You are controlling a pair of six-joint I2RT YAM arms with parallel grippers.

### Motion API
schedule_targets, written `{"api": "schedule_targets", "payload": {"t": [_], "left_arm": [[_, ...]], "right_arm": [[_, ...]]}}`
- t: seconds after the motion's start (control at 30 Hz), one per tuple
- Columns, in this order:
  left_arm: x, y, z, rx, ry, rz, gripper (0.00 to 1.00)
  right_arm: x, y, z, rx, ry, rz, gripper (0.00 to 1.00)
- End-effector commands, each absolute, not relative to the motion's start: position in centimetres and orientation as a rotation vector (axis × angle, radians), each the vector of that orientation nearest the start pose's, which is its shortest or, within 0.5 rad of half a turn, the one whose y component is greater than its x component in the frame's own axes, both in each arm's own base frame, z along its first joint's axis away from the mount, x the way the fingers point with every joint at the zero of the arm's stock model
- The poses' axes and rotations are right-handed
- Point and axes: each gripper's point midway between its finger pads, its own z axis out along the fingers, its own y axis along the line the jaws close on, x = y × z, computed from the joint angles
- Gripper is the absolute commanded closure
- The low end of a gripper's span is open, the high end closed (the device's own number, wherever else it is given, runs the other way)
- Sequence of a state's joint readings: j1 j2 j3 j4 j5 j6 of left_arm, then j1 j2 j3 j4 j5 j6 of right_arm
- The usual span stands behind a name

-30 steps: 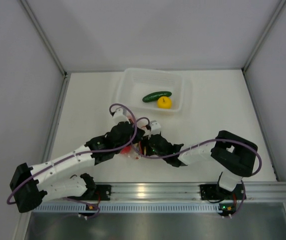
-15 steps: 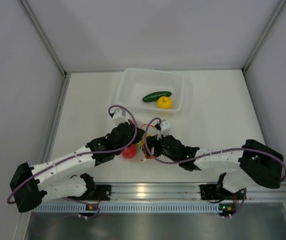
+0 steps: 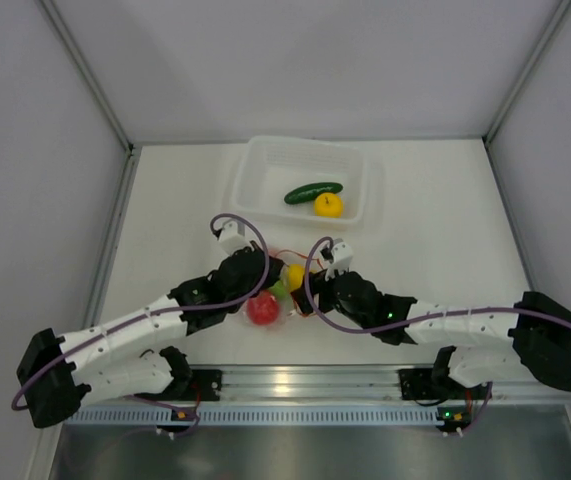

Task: Open the zip-top bag and remove the fake food

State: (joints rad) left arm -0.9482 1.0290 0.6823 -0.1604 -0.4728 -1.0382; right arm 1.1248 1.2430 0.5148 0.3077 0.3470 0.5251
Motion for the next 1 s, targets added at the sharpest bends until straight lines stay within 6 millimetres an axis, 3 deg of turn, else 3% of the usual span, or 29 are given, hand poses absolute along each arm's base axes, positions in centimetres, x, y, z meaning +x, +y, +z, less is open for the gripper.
{"api": "schedule_targets", "payload": {"t": [0.0, 0.27, 0.37, 0.5, 0.73, 0.97], "left_arm": [[24.2, -23.4, 17.9, -0.433, 2.013, -0.72, 1.0], [24.1, -23.3, 17.8, -0.427, 2.014, -0.721, 1.0], [24.1, -23.2, 17.5, -0.429, 2.018, -0.712, 1.0], [24.1, -23.4, 17.3, -0.435, 2.025, -0.716, 1.0], [23.8, -24.5, 16.3, -0.435, 2.072, -0.746, 1.0], [23.5, -25.2, 15.7, -0.426, 2.086, -0.795, 1.0]], "right_arm": [[19.5, 30.7, 12.1, -0.374, 1.973, 0.68, 0.55], [19.6, 29.6, 10.9, -0.387, 2.001, 0.609, 0.59], [19.2, 29.1, 11.5, -0.388, 1.976, 0.638, 0.6], [18.2, 29.9, 13.9, -0.42, 1.909, 0.763, 0.6], [18.3, 30.3, 17.4, -0.417, 1.842, 0.838, 0.6], [23.3, 28.9, 20.6, -0.237, 1.775, 0.823, 0.6]]}}
